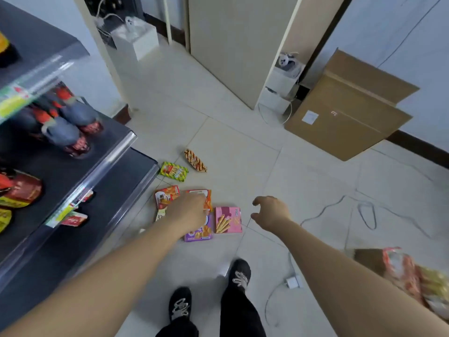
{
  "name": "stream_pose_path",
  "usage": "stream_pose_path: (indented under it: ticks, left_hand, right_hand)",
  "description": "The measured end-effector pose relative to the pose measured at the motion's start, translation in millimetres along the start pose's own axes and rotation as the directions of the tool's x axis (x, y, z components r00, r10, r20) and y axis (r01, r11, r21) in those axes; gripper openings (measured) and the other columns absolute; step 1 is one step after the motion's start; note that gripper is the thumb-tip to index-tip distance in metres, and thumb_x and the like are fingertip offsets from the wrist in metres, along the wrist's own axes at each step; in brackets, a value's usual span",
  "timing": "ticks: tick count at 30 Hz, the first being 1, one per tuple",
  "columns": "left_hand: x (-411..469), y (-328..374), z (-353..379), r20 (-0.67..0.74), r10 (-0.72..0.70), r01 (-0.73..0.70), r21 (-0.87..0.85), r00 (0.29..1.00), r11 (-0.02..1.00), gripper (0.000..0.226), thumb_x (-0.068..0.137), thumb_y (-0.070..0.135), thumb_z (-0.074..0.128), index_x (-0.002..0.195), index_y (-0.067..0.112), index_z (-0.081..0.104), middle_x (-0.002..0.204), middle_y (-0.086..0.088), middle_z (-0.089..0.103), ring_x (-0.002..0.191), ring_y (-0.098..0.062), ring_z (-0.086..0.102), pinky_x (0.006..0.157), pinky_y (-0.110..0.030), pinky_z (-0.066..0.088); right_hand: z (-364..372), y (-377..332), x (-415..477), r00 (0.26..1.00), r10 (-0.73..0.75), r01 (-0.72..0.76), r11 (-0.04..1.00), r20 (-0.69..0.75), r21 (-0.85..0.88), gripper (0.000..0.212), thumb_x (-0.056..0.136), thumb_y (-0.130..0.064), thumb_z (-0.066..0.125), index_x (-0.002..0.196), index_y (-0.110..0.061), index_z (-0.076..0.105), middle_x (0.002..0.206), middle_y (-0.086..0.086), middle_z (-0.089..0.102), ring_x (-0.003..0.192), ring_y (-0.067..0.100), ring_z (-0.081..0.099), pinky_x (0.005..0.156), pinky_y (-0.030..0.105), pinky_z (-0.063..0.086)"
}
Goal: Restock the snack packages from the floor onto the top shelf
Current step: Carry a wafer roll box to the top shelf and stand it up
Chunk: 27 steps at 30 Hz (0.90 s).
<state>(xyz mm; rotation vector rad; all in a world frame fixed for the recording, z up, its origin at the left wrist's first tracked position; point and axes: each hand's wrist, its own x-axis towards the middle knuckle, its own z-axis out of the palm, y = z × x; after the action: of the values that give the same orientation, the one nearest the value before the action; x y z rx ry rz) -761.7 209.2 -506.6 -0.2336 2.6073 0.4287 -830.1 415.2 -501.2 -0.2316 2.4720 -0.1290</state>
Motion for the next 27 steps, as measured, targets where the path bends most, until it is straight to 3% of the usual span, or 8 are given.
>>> stream_pose_path:
  ticks: [10, 16, 18, 20, 23, 25, 27]
  left_hand:
    - [134, 38, 100, 0.209, -0.088, 0.106, -0.075, 0.974, 0.992, 0.027, 0.092, 0.024, 0.052, 0.114, 0.01, 0.06, 0.114, -0.01, 0.065, 0.105, -0.031, 0.061, 0.082, -0.035, 0.049]
    - [203, 41, 174, 0.304, -0.094, 0.112, -0.045, 0.948, 0.993, 0.028, 0.096, 0.027, 0.048, 0.108, 0.006, 0.062, 0.112, -0.011, 0.064, 0.103, -0.029, 0.061, 0.075, -0.032, 0.043]
    - [229, 38, 199, 0.338, -0.084, 0.095, -0.017, 0.937, 0.995, 0.033, 0.098, 0.027, 0.045, 0.119, 0.007, 0.059, 0.124, -0.01, 0.061, 0.113, -0.028, 0.057, 0.088, -0.035, 0.046]
    - [254, 36, 226, 0.389, -0.052, 0.063, -0.015, 0.92, 0.998, 0.037, 0.101, 0.024, 0.038, 0.132, 0.008, 0.052, 0.143, -0.006, 0.049, 0.13, -0.026, 0.047, 0.104, -0.036, 0.039]
    - [293, 23, 272, 0.38, -0.033, 0.026, 0.023, 0.925, 0.999, 0.033, 0.099, 0.028, 0.042, 0.122, 0.01, 0.056, 0.132, -0.007, 0.057, 0.117, -0.027, 0.056, 0.098, -0.038, 0.046]
    - [320, 11, 311, 0.369, -0.045, 0.039, 0.022, 0.928, 0.999, 0.032, 0.096, 0.024, 0.046, 0.122, 0.008, 0.057, 0.126, -0.009, 0.06, 0.112, -0.028, 0.058, 0.094, -0.04, 0.05]
    - [346, 1, 344, 0.37, -0.043, 0.046, 0.002, 0.928, 0.999, 0.035, 0.093, 0.018, 0.049, 0.126, 0.008, 0.051, 0.125, -0.01, 0.058, 0.113, -0.028, 0.056, 0.092, -0.038, 0.05]
  right_hand:
    - [75, 79, 126, 0.973, 0.021, -0.028, 0.999, 0.228, 0.027, 0.039, 0.091, -0.022, 0.056, 0.131, -0.022, 0.054, 0.131, 0.005, 0.055, 0.122, 0.025, 0.051, 0.094, 0.032, 0.044]
    - [152, 109, 199, 0.94, 0.09, -0.136, 0.984, 0.329, 0.118, 0.043, 0.088, -0.022, 0.056, 0.131, -0.022, 0.054, 0.132, 0.001, 0.056, 0.123, 0.023, 0.05, 0.093, 0.031, 0.043]
    - [181, 114, 225, 0.929, 0.117, -0.187, 0.967, 0.352, 0.172, 0.039, 0.089, -0.024, 0.056, 0.128, -0.021, 0.056, 0.129, -0.001, 0.058, 0.12, 0.022, 0.053, 0.088, 0.029, 0.043]
    - [213, 119, 252, 0.916, 0.146, -0.247, 0.939, 0.373, 0.238, 0.037, 0.089, -0.026, 0.055, 0.125, -0.019, 0.059, 0.127, -0.001, 0.06, 0.117, 0.021, 0.055, 0.085, 0.027, 0.043]
    - [262, 125, 291, 0.893, 0.189, -0.338, 0.88, 0.408, 0.334, 0.035, 0.089, -0.027, 0.055, 0.122, -0.017, 0.06, 0.122, -0.001, 0.062, 0.113, 0.022, 0.057, 0.084, 0.026, 0.042]
    - [295, 128, 312, 0.869, 0.209, -0.403, 0.825, 0.449, 0.395, 0.029, 0.088, -0.028, 0.057, 0.115, -0.016, 0.063, 0.111, -0.001, 0.064, 0.106, 0.023, 0.058, 0.081, 0.026, 0.042]
    - [328, 132, 330, 0.831, 0.233, -0.484, 0.749, 0.506, 0.451, 0.019, 0.087, -0.025, 0.058, 0.094, -0.009, 0.066, 0.086, 0.003, 0.06, 0.085, 0.024, 0.054, 0.073, 0.027, 0.041]
